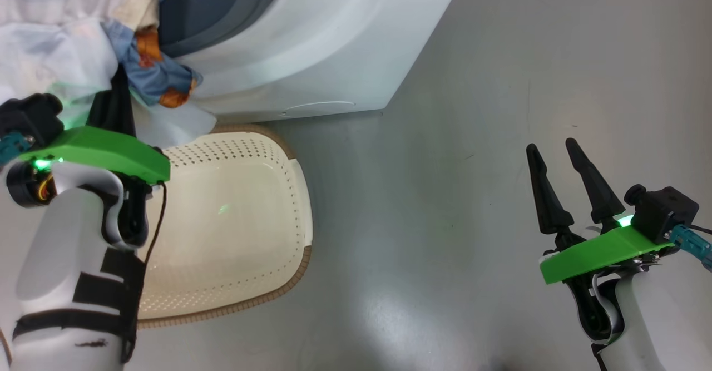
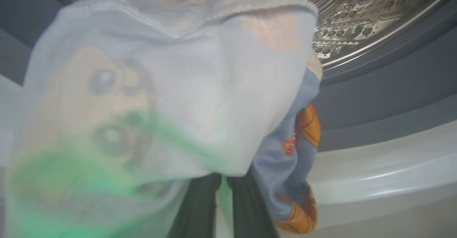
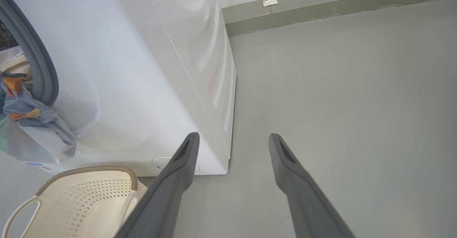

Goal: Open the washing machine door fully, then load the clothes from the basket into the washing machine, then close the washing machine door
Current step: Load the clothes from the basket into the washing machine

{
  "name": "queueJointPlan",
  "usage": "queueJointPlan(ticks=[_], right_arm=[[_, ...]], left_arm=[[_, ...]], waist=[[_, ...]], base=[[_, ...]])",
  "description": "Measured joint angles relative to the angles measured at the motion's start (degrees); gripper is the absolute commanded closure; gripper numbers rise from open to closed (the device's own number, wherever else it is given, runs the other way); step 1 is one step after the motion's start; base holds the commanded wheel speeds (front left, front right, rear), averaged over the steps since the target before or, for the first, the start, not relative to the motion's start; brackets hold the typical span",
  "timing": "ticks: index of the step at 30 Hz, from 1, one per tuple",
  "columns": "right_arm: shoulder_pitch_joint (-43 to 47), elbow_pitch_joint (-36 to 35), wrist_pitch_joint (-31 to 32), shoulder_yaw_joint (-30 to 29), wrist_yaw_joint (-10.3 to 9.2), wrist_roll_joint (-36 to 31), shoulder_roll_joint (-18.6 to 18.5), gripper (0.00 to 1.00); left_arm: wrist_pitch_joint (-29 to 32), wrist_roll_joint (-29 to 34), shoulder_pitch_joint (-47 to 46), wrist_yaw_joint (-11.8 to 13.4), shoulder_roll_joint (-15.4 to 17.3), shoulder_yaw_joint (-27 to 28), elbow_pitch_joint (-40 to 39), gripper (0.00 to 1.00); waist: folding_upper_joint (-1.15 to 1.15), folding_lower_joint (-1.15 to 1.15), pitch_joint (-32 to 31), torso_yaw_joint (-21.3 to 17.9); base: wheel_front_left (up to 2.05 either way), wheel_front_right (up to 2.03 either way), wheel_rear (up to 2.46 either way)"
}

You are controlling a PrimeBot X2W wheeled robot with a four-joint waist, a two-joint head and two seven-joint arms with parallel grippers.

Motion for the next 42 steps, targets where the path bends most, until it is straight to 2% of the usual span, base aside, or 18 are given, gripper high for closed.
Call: queueJointPlan(ticks=[7,16,30,40,42], right_arm=[[0.01,-0.15,0.00,-0.21,0.00,0.00,0.23,0.00],[-0.01,-0.16,0.00,-0.11,0.00,0.00,0.75,0.00],[-0.66,0.10,0.00,0.90,0.00,0.10,2.22,0.00],[-1.42,0.08,0.00,1.60,0.00,0.18,2.61,0.00],[-1.44,0.09,0.00,1.77,0.00,0.18,2.74,0.00]], left_arm=[[0.00,3.93,2.53,0.00,-0.91,3.01,-7.70,1.00],[-0.01,5.66,-1.12,0.00,0.63,2.45,-9.35,1.00],[-0.01,5.36,-17.81,0.00,4.69,-3.03,3.98,1.00],[-0.08,7.79,-24.86,0.00,6.56,-2.23,5.60,1.00],[-0.05,8.15,-24.86,0.00,6.58,-2.75,7.91,0.15]], waist=[[0.00,0.00,0.28,0.67],[0.00,0.00,0.33,0.41],[0.00,0.00,0.98,-1.88],[0.00,0.00,2.12,-4.32],[0.00,0.00,2.31,-4.79]], base=[[0.00,0.00,0.00],[0.00,0.00,0.00],[0.00,0.00,0.00],[0.00,0.00,0.00],[0.00,0.00,0.00]])
